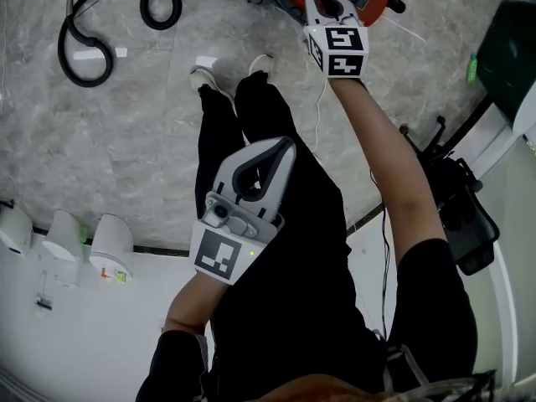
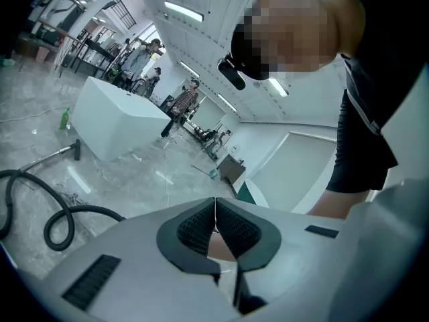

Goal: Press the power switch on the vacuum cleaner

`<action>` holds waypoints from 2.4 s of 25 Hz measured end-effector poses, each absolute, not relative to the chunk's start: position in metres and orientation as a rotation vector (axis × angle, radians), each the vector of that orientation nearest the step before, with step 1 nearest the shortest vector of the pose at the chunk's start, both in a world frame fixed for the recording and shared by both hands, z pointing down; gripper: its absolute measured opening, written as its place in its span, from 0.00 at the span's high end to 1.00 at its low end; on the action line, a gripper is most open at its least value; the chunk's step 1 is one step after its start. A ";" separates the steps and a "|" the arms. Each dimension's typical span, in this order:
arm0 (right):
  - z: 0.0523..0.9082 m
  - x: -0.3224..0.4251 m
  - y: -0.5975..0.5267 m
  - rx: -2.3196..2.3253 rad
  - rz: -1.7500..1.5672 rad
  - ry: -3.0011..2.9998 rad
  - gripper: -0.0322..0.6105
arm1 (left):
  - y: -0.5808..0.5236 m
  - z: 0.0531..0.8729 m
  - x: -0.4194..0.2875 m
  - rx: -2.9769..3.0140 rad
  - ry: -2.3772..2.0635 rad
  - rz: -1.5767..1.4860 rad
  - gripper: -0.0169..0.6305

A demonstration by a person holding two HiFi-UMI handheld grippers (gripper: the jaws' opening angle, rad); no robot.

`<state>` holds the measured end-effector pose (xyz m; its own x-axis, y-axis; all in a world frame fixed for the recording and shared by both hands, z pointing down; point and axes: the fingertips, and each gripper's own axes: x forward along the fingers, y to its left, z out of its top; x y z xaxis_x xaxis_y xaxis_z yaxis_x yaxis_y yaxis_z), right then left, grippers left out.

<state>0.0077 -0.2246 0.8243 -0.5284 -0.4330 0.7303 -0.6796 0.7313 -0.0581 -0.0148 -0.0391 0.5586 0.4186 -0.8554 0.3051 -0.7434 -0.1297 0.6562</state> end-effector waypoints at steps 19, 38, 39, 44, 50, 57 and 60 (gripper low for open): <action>0.682 0.068 -0.142 1.208 0.498 -2.264 0.92 | 0.014 0.530 0.006 2.067 -1.250 -0.092 0.94; 0.448 0.086 -0.059 1.435 0.455 -2.443 0.92 | 0.018 0.398 -0.003 2.250 -1.329 -0.096 0.94; 0.432 0.086 -0.058 1.422 0.416 -2.464 0.92 | 0.015 0.389 -0.001 2.271 -1.325 -0.097 0.94; 0.357 0.093 -0.039 1.390 0.266 -2.539 0.92 | 0.013 0.342 0.010 2.357 -1.309 -0.107 0.94; 0.316 0.098 -0.039 1.417 0.244 -2.609 0.92 | -0.017 0.317 0.002 2.356 -1.405 -0.126 0.94; 0.276 0.107 -0.047 1.484 0.142 -2.655 0.92 | -0.027 0.282 0.034 2.515 -1.436 -0.148 0.94; 0.264 0.109 -0.051 1.517 0.098 -2.657 0.92 | -0.032 0.270 0.037 2.543 -1.462 -0.144 0.94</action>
<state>0.1086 -0.0506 0.2641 -0.5064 -0.8563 0.1014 -0.8615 0.5076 -0.0159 0.0368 -0.0319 0.2696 0.5049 -0.8630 0.0177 -0.8430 -0.4886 0.2248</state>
